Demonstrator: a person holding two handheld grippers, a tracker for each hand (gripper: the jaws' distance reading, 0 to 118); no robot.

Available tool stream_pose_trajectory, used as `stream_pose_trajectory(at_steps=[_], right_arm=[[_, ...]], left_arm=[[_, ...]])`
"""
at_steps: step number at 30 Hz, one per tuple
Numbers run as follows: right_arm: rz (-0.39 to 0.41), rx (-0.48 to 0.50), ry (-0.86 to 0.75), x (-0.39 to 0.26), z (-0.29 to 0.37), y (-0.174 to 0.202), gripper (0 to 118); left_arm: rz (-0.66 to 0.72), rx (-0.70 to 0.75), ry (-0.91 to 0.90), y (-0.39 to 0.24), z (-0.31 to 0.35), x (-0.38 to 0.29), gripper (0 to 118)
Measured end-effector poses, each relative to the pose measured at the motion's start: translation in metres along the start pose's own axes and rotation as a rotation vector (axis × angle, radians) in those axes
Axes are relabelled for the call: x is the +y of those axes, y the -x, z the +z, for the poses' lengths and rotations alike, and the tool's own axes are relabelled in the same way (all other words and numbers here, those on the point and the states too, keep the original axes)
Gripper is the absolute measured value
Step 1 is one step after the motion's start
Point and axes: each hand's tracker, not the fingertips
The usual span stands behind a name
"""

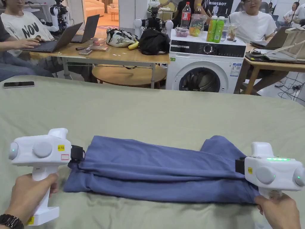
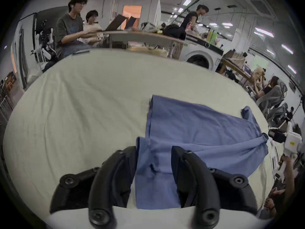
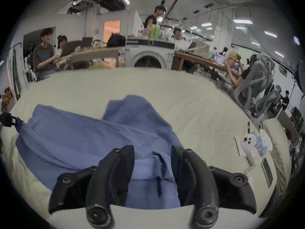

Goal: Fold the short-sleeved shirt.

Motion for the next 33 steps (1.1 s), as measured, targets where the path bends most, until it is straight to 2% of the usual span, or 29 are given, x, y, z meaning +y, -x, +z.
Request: stream_pose_trajectory(at_steps=[3,4,5,6,7,9,10,12,16,20,24,25,28,30,33], right_arm=[[-0.030,0.019,-0.085,-0.003,0.030,0.012,46],[-0.045,0.032,-0.114,-0.006,0.040,0.016,38],[-0.054,0.045,-0.137,-0.008,0.048,0.020,25],[-0.052,0.051,-0.148,-0.011,0.057,0.024,8],[-0.058,0.052,-0.167,-0.014,0.062,0.029,8],[-0.052,0.043,-0.190,-0.021,0.074,0.037,0],[-0.057,0.047,-0.215,-0.025,0.080,0.041,0],[-0.043,0.064,-0.225,-0.029,0.087,0.047,0],[-0.042,0.077,-0.227,-0.036,0.093,0.051,0],[-0.040,0.080,-0.209,-0.042,0.092,0.049,0],[-0.042,0.068,-0.178,-0.046,0.087,0.040,0],[-0.040,0.060,-0.168,-0.047,0.086,0.039,0],[-0.038,0.046,-0.155,-0.049,0.084,0.032,0],[-0.039,0.041,-0.143,-0.051,0.083,0.027,0],[-0.033,0.025,-0.130,-0.054,0.081,0.022,0]], left_arm=[[-0.018,-0.039,-0.098,-0.011,0.031,-0.016,40],[-0.029,-0.048,-0.142,-0.012,0.038,-0.021,40],[-0.040,-0.053,-0.177,-0.017,0.047,-0.029,38],[-0.059,-0.053,-0.210,-0.022,0.057,-0.038,30],[-0.072,-0.030,-0.241,-0.029,0.064,-0.045,24],[-0.096,0.009,-0.264,-0.037,0.072,-0.057,11],[-0.096,0.037,-0.285,-0.042,0.076,-0.064,0],[-0.090,-0.007,-0.255,-0.034,0.075,-0.067,0],[-0.065,0.003,-0.196,-0.028,0.073,-0.067,0],[0.012,-0.007,-0.084,-0.007,0.059,-0.052,0],[0.081,-0.042,0.103,0.016,0.026,-0.027,0],[0.101,-0.039,0.135,0.021,0.018,-0.021,5],[0.112,-0.016,0.215,0.025,-0.003,-0.012,42],[0.096,0.036,0.289,0.023,-0.020,-0.010,53],[0.070,0.091,0.431,0.017,-0.049,-0.023,53]])
